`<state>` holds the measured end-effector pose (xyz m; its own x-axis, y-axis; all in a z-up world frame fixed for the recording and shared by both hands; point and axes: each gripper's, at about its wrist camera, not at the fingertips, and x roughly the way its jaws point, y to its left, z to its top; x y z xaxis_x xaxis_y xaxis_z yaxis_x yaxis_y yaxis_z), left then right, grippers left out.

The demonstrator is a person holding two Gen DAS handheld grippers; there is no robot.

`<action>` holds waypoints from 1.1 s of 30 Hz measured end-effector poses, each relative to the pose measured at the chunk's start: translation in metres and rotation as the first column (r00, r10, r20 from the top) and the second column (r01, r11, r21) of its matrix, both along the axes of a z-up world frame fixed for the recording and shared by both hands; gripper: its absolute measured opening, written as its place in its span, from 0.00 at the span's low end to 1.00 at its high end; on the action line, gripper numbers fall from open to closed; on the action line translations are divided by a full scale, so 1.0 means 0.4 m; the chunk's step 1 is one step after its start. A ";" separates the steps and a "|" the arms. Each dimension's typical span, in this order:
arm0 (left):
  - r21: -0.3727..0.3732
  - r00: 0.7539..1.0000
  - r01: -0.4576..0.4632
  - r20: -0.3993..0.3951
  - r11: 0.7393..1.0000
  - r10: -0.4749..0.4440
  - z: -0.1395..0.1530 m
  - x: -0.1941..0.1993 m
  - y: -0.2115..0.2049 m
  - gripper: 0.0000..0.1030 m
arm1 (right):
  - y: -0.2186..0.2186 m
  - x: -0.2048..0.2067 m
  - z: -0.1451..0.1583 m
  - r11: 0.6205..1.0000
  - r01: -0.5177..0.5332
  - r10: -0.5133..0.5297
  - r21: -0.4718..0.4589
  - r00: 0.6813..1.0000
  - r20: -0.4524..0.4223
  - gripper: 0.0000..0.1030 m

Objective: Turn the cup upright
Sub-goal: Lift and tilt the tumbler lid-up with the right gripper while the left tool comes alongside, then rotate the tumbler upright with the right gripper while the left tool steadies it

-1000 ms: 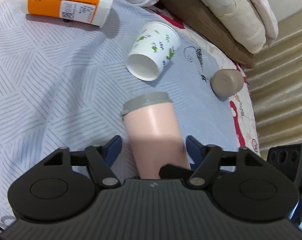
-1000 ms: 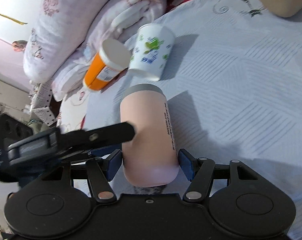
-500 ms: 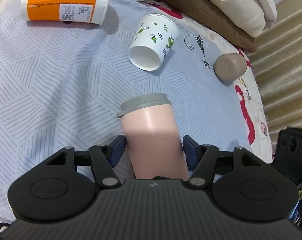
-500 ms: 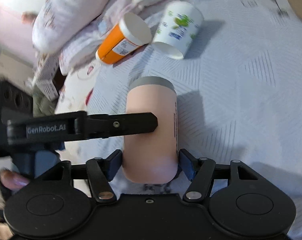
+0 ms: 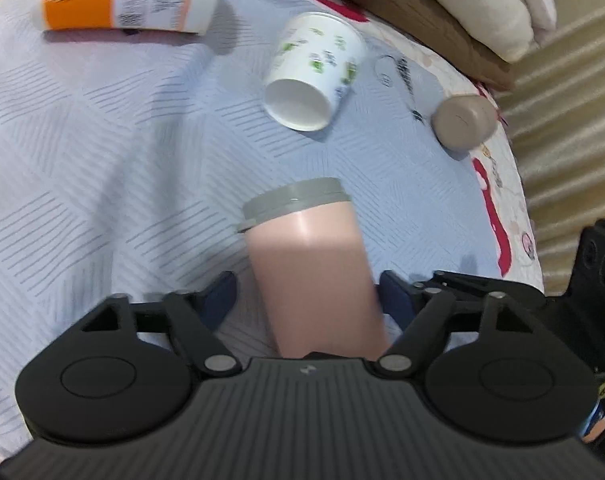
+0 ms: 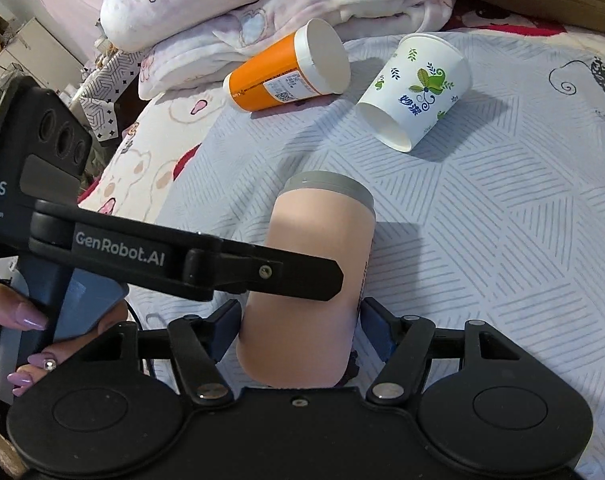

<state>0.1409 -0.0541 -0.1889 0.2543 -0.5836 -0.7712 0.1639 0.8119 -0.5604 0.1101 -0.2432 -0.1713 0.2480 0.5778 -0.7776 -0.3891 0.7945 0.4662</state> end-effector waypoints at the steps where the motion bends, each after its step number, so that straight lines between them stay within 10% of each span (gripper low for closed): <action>1: 0.017 1.000 0.007 0.016 1.000 -0.007 0.004 -0.005 -0.011 0.66 | -0.002 -0.002 -0.001 1.000 0.002 -0.002 0.005 1.000 -0.002 0.69; 20: 0.140 0.939 0.076 0.322 0.987 -0.118 0.109 -0.077 -0.076 0.62 | 0.043 -0.078 0.060 0.980 -0.040 0.094 -0.195 0.957 0.276 0.68; 28: 0.151 0.897 0.056 0.427 0.987 -0.116 0.117 -0.093 -0.078 0.62 | 0.089 -0.121 0.047 0.917 -0.055 0.262 -0.395 0.830 0.493 0.68; 33: 0.183 0.829 0.047 0.541 0.982 -0.140 0.127 -0.126 -0.096 0.61 | 0.084 -0.128 0.023 0.904 -0.003 0.288 -0.427 0.741 0.607 0.68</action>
<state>0.0904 -0.0925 -0.1382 0.6132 -0.5115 -0.6020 0.4862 0.8450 -0.2228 0.0587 -0.2095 -0.1622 0.7046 0.3498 -0.6174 -0.6036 0.7528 -0.2624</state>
